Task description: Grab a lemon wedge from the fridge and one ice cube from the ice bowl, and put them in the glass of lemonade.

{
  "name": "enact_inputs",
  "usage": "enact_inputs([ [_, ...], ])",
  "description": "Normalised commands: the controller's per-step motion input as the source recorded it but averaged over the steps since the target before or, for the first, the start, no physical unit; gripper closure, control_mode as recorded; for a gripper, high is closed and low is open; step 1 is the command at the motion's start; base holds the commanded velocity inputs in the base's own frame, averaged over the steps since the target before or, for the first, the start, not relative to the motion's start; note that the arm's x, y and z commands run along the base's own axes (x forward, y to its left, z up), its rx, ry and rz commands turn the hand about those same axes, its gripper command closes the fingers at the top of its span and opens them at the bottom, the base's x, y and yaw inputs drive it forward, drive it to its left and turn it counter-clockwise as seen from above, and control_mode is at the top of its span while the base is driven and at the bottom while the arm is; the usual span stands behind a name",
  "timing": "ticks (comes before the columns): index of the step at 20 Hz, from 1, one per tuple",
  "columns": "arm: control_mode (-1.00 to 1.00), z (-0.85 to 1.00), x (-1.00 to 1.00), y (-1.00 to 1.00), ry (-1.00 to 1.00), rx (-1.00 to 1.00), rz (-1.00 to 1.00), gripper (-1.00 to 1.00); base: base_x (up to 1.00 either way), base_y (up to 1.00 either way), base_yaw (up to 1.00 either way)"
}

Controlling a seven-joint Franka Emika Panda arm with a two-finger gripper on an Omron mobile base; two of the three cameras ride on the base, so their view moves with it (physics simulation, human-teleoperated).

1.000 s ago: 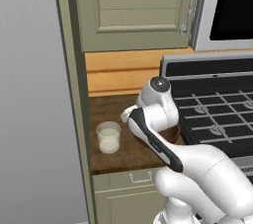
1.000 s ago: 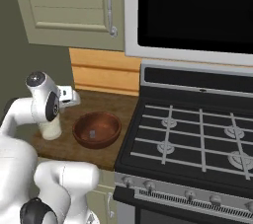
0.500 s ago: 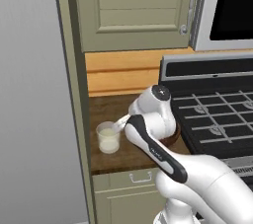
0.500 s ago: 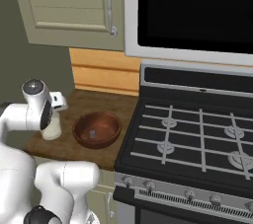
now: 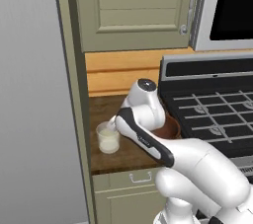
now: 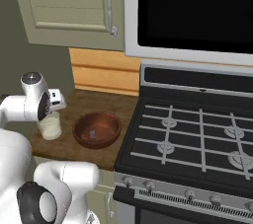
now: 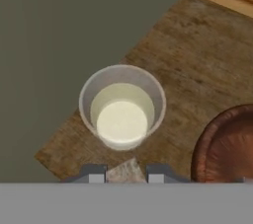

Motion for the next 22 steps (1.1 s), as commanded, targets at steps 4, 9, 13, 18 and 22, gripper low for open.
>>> enact_inputs([
  [4,-1.0,0.0,0.02,0.35,-0.02,0.0,0.02,1.0,0.0,0.0,0.0],
  [9,-1.0,-0.07,0.16,0.02,0.0,0.0,0.0,1.0,0.0,0.0,0.0],
  [13,-1.0,-0.12,0.03,0.0,0.0,0.0,0.0,1.0,0.0,0.0,0.0],
  [18,-1.0,-0.08,0.0,0.0,0.0,0.0,0.0,1.0,0.0,0.0,0.0],
  [22,-1.0,-0.02,0.02,0.0,0.0,0.0,0.0,1.0,0.0,0.0,0.0],
])
